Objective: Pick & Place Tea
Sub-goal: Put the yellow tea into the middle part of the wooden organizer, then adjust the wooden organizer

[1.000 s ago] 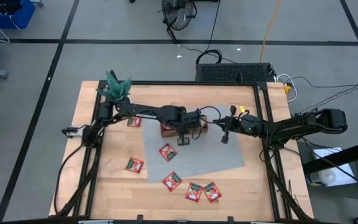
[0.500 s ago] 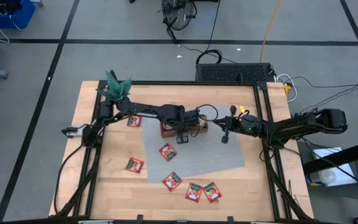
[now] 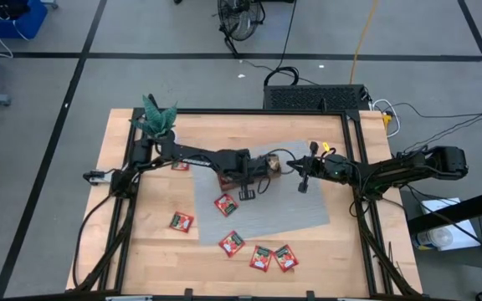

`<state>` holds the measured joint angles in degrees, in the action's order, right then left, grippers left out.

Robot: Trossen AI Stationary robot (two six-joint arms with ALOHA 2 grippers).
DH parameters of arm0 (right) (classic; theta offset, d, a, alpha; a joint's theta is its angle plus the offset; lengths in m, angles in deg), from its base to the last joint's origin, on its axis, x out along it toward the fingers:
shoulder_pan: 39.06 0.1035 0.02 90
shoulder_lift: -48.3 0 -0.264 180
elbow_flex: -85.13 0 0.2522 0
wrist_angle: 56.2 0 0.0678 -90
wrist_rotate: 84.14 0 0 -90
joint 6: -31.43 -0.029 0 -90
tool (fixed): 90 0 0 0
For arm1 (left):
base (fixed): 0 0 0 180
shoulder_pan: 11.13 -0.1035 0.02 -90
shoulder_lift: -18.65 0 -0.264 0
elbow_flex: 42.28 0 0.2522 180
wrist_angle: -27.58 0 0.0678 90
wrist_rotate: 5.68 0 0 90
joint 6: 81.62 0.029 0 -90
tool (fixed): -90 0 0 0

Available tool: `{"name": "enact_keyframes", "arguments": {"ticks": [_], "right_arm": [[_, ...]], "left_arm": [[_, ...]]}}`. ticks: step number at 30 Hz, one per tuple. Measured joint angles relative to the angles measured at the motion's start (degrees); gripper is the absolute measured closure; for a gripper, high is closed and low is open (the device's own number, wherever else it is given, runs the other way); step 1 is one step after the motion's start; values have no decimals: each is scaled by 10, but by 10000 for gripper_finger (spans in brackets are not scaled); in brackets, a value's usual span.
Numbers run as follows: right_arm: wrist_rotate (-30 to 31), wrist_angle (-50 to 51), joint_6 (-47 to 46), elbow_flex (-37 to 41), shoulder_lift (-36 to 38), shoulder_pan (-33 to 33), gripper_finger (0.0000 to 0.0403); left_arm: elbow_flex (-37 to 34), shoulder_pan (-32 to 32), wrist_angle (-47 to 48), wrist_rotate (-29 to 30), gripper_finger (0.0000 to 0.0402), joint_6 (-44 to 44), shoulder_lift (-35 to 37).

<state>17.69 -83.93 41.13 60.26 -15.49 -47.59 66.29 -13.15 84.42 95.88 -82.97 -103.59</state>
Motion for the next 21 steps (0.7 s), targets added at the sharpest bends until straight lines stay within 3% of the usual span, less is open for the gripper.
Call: {"name": "enact_keyframes", "arguments": {"ticks": [3, 7, 11, 17, 21], "right_arm": [[0, -1, 0, 0, 0, 0, 403], [0, -3, -2, 0, 0, 0, 403], [0, -5, -4, 0, 0, 0, 403], [0, -12, -11, 0, 0, 0, 403], [0, -11, -11, 0, 0, 0, 403]], "left_arm": [[1, 24, -11, 5, 391, -9, 7], [1, 59, -30, 5, 398, 60, 10], [1, 73, -29, 13, 382, 100, 10], [1, 69, -26, 20, 366, 99, 12], [1, 68, -9, -21, 386, 68, 27]]}}
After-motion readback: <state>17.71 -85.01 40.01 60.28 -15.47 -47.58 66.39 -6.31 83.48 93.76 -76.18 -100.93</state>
